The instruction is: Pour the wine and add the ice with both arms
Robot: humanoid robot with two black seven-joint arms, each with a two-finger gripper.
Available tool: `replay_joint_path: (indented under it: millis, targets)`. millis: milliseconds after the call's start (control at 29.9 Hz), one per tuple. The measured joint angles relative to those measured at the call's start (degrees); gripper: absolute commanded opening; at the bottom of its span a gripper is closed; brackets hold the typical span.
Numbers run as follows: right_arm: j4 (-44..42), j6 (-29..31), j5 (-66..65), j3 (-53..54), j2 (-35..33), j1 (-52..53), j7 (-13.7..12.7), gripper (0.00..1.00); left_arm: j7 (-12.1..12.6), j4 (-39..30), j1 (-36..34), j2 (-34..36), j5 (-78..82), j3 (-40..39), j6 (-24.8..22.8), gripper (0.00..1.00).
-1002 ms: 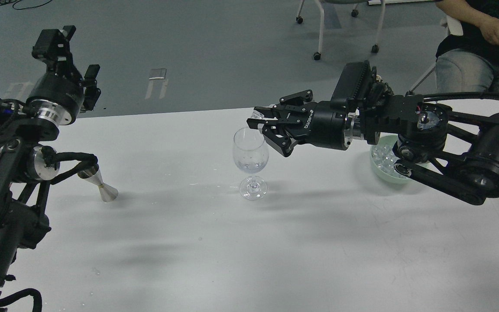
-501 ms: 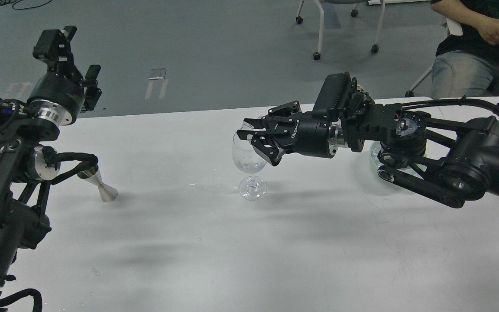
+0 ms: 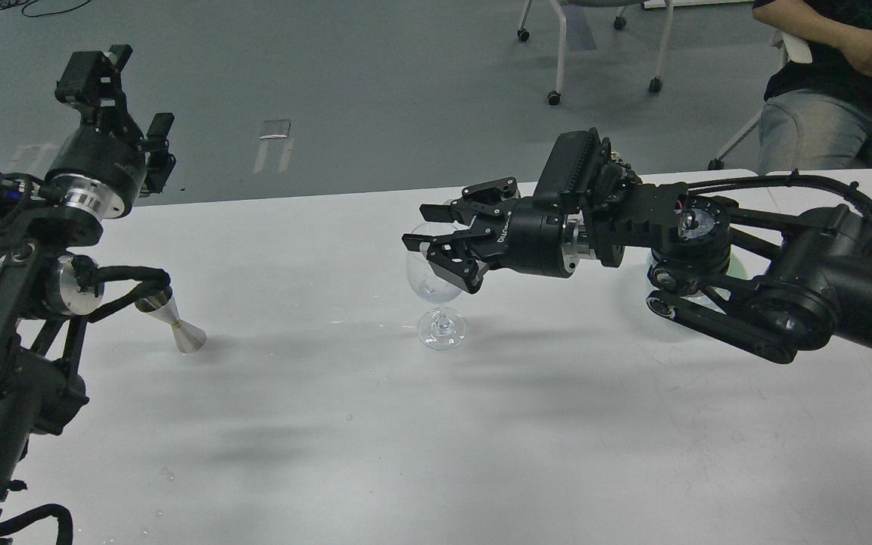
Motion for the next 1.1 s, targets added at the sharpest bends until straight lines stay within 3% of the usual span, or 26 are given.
replay_joint_path:
  millis: [100,167,234,334,668,802,1103]
  targets:
    - [0.0,0.0,0.1,0.2,0.0,0.1,0.0,0.66,0.0,0.0,0.0,0.0,0.1,0.0,0.0,0.97]
    - [0.0,0.0,0.4,0.8,0.0,0.2,-0.1,0.84,0.1,0.0,0.0,0.0,0.1,0.0,0.0,0.98]
    - [-0.2,0.0,0.8,2.3,0.0,0.2,-0.2,0.95,0.3,0.0,0.0,0.1,0.1,0.0,0.0,0.98]
    - [-1.8,-0.1,2.4,7.8,0.0,0.1,-0.6,1.00,0.6,0.0,-0.1,0.4,0.0,0.0,0.0,0.98]
    - [-17.6,0.8,26.7,20.6,1.2,5.1,-0.7,1.00,0.5,0.3,-0.8,0.0,-4.3,-0.2,0.1,0.98]
    - [-24.9,0.2,38.1,22.9,2.9,6.7,-0.5,1.00,2.1,1.4,-2.7,0.0,-6.3,-0.1,-2.1,0.98]
    - [-34.6,-0.7,58.2,26.7,9.0,6.7,-0.2,1.00,3.0,12.4,-10.3,0.2,-8.4,0.3,-9.1,0.98]
